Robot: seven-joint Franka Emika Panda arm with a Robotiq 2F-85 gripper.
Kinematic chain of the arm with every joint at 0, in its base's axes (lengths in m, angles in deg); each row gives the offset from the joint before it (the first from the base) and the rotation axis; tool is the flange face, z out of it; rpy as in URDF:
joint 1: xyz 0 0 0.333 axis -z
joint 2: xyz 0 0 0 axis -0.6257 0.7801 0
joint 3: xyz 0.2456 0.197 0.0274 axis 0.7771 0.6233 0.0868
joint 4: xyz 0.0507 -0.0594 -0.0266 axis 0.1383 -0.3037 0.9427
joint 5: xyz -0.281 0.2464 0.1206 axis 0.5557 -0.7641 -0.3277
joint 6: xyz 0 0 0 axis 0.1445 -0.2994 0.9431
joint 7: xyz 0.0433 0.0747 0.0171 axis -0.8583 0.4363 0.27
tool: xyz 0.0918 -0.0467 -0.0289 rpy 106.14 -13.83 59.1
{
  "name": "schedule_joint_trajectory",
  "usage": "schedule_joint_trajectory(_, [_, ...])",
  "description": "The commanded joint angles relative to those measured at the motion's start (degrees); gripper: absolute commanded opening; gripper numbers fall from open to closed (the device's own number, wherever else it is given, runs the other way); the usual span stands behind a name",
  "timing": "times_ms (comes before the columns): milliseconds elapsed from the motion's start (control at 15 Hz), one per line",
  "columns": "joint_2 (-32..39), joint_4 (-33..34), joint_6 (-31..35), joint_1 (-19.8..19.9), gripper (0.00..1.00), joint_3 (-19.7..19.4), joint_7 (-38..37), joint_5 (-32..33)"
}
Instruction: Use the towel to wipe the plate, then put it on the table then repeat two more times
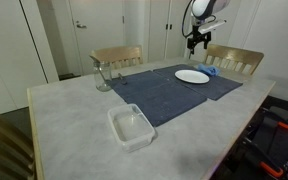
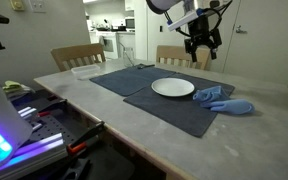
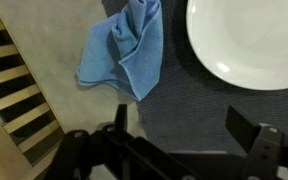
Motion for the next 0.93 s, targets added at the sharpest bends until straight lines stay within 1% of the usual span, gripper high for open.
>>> schedule_joint_trajectory(0, [5.98, 7.86, -1.92, 1.84, 1.00, -0.15, 1.95, -2.94])
schedule_joint_trajectory(200, [9.86, 13.08, -4.50, 4.08, 1.00, 0.15, 3.04, -6.38])
schedule_joint_trajectory(600, [15.23, 22.16, -14.64, 8.66, 1.00, 0.15, 4.66, -12.20])
schedule_joint_trajectory(867, [17.81, 26.46, -20.65, 11.77, 1.00, 0.29, 5.28, -14.87])
